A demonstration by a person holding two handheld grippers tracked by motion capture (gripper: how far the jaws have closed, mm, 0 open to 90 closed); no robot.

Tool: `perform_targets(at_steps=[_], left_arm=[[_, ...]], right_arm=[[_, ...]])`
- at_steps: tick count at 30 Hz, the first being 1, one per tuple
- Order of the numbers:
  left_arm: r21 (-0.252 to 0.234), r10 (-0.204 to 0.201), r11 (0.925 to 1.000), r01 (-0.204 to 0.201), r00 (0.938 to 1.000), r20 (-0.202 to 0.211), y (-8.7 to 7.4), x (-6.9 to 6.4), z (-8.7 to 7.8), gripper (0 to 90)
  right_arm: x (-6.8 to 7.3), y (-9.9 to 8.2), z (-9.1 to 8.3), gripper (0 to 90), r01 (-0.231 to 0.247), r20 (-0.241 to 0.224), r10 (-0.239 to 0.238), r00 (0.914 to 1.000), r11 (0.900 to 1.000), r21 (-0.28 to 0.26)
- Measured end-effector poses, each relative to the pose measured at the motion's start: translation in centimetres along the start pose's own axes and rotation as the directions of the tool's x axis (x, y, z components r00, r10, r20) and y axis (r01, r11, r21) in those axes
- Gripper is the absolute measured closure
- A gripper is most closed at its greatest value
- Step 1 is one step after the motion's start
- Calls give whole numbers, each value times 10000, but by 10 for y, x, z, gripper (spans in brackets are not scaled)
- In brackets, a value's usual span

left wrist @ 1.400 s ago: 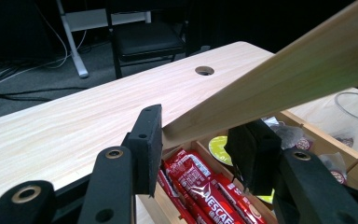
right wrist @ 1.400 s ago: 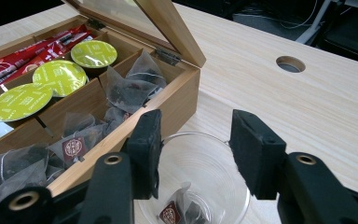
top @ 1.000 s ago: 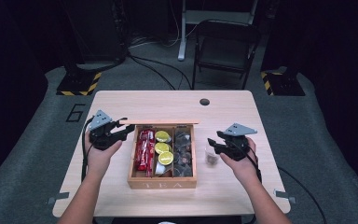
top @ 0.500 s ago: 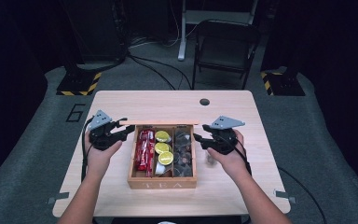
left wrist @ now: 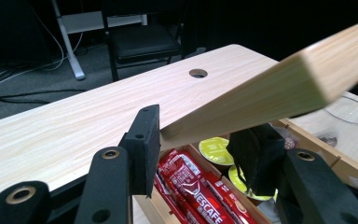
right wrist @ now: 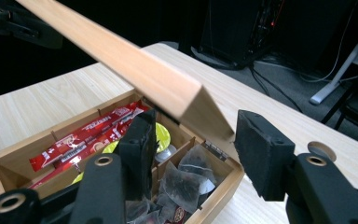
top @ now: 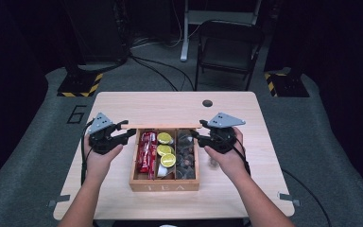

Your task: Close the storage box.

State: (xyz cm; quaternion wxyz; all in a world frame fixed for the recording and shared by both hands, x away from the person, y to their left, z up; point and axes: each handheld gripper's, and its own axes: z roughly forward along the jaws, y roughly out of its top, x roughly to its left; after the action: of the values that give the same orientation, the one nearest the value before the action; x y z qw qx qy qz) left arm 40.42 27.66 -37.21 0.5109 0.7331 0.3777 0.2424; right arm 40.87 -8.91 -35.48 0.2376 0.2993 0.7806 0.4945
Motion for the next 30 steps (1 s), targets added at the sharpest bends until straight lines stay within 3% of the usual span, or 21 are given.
perform_targets(at_steps=[6,12,21,25,30], left_arm=[[96,165,9998,-164,9997,-156,1,-8,-8,520],[32,244,9997,-243,9994,-233,3,-15,-16,520],[338,228,9992,-214,9989,-402,-4,-23,-21,519],[478,408,9981,-382,9977,-542,-7,-27,-21,519],[626,428,9973,-387,9969,-657,-8,-30,-21,519]], right_arm=[[2,1,-6,504,10,-218,-17,9998,9996,-297],[3,-1,-7,505,112,-317,-120,9994,9996,-246],[5,-9,-9,491,335,-566,-346,9978,9992,-201],[6,-14,-10,487,439,-650,-449,9969,9989,-170],[5,-16,-10,484,332,-843,-338,9959,9994,-89]])
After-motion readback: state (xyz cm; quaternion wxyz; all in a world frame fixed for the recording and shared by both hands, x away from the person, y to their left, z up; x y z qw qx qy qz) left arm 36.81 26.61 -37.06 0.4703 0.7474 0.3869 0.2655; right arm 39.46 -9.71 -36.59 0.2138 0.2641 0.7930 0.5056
